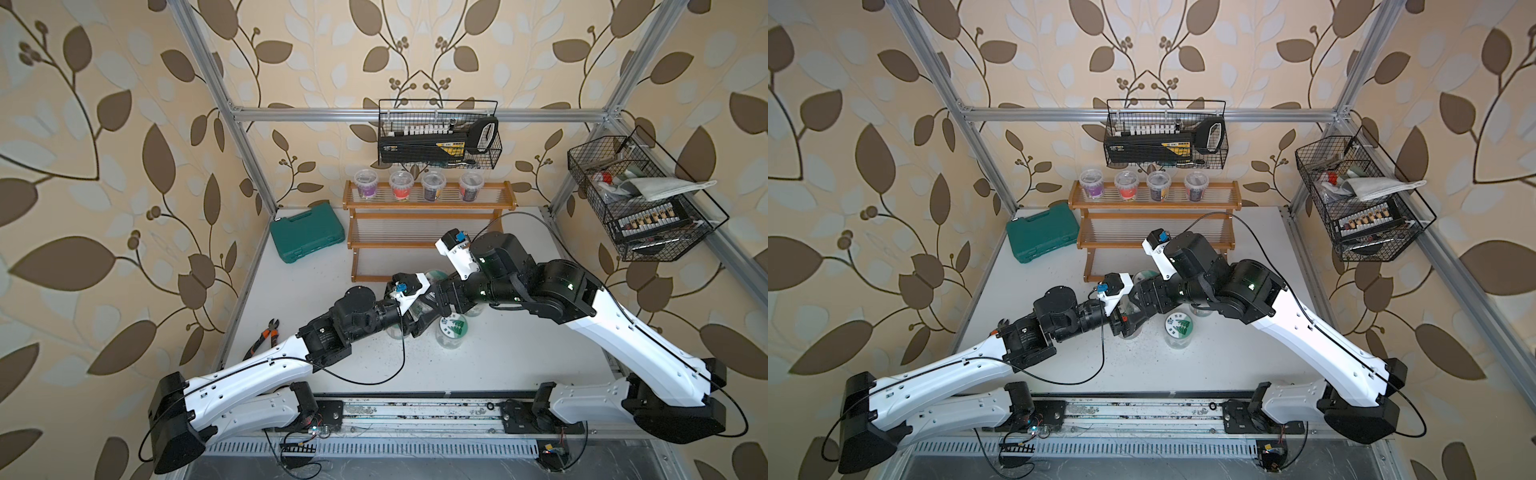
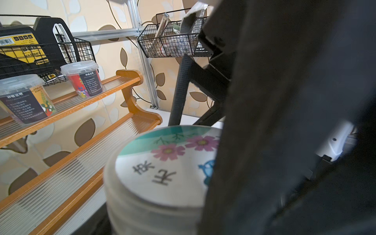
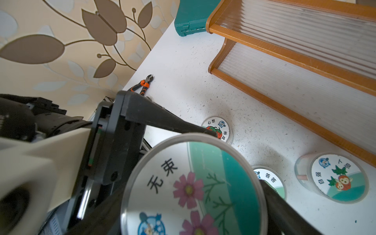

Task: Place the seed container on the shelf
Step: Pick up the seed jar at the center of the board.

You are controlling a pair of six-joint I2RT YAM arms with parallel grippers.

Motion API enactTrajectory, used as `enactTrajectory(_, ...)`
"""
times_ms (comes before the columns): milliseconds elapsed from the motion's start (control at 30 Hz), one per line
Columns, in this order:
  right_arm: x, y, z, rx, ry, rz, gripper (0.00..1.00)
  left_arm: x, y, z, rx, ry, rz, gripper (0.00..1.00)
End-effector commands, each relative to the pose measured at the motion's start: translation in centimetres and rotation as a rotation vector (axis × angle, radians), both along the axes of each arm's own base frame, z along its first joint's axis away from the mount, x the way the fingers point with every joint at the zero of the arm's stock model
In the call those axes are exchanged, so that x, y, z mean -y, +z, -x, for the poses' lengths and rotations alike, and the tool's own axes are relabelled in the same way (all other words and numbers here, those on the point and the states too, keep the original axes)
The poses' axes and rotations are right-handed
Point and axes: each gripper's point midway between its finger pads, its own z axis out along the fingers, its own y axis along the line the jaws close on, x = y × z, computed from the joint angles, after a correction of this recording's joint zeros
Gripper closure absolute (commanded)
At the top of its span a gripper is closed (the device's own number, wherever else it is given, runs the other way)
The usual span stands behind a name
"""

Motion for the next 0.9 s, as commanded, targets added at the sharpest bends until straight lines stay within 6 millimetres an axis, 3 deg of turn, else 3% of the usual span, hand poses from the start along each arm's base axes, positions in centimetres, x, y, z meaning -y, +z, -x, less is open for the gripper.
enactTrajectory(0, 0.5, 0.7, -0.3, 0.044, -0.020, -0.016, 0.02, -0.3, 3.1, -0.3, 0.071, 0.011, 0.108, 0.34)
enactTrajectory(367, 4.2, 2.7, -1.6, 0.196, -0.171, -0.037, 0.01, -1.6, 2.9, -2.7, 0.078, 0.145, 0.183, 0.37)
enactTrajectory(600, 8.0, 3.1, -2.7, 0.294, -0.320, -0.017, 0.01, -5.5, 3.5, -6.5, 0.081, 0.373, 0.273, 0.36)
enactTrajectory(867, 10.4, 2.7, -3.4, 0.324, -0.398, -0.025, 0.01, -10.5, 2.5, -12.4, 0.057, 0.629, 0.314, 0.34)
